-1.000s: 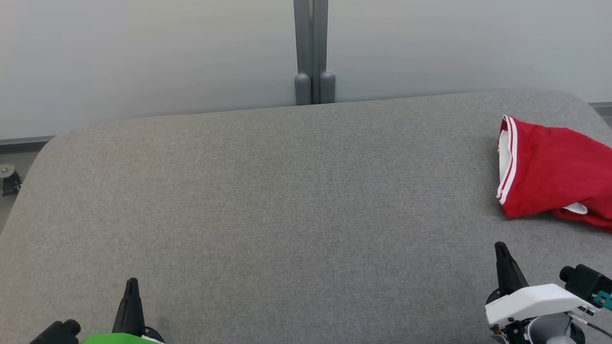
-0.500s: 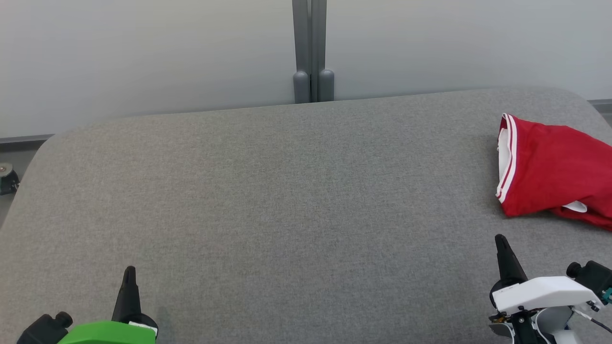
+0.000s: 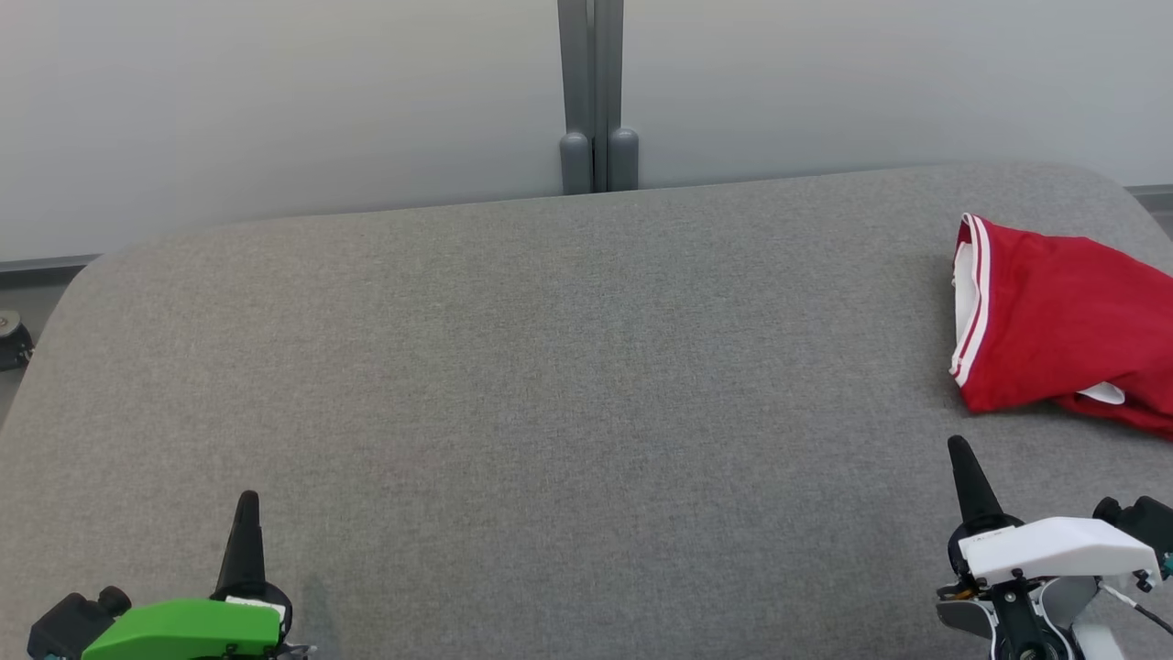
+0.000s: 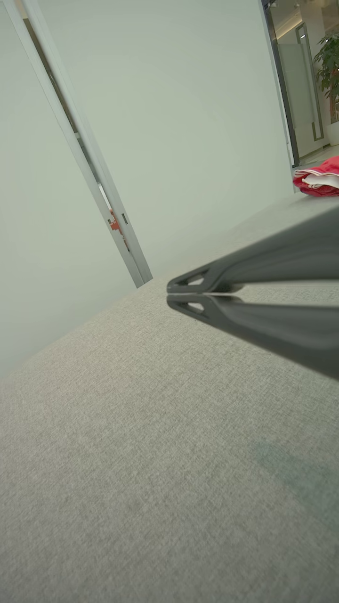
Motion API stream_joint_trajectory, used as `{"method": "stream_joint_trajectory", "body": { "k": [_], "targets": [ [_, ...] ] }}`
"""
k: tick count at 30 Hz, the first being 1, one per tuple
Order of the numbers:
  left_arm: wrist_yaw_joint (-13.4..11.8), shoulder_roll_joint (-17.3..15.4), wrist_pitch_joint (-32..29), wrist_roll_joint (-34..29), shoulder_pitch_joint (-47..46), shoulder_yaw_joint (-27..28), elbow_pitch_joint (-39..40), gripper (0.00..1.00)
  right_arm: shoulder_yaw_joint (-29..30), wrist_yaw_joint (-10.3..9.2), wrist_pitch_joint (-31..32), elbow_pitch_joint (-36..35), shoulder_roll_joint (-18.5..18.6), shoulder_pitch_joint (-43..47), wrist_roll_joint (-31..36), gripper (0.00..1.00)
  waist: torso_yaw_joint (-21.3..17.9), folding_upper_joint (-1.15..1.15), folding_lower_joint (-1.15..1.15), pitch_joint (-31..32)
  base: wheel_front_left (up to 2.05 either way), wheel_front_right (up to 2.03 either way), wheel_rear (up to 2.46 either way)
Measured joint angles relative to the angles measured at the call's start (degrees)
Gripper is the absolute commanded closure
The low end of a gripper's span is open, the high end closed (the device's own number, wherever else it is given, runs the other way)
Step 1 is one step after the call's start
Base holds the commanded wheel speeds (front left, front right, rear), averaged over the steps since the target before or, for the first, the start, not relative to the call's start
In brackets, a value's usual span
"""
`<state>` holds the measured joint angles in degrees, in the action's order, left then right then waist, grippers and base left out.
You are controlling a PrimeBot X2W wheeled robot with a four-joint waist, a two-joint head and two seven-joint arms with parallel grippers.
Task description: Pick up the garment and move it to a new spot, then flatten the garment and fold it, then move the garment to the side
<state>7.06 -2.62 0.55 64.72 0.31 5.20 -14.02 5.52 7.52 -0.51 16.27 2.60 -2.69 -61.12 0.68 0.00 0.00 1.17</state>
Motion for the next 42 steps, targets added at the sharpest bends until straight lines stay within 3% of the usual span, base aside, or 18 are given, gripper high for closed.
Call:
{"method": "stream_joint_trajectory", "body": {
  "k": [42],
  "targets": [
    [0.2, -0.1, -5.4, 20.6, -4.5, 0.9, 0.0, 1.00, 0.8, -0.04, 5.3, -1.6, 0.1, -2.4, -23.3, 1.00, -0.5, 0.00, 0.00, -1.0, 0.00, 0.00, 0.00]
  ]
}}
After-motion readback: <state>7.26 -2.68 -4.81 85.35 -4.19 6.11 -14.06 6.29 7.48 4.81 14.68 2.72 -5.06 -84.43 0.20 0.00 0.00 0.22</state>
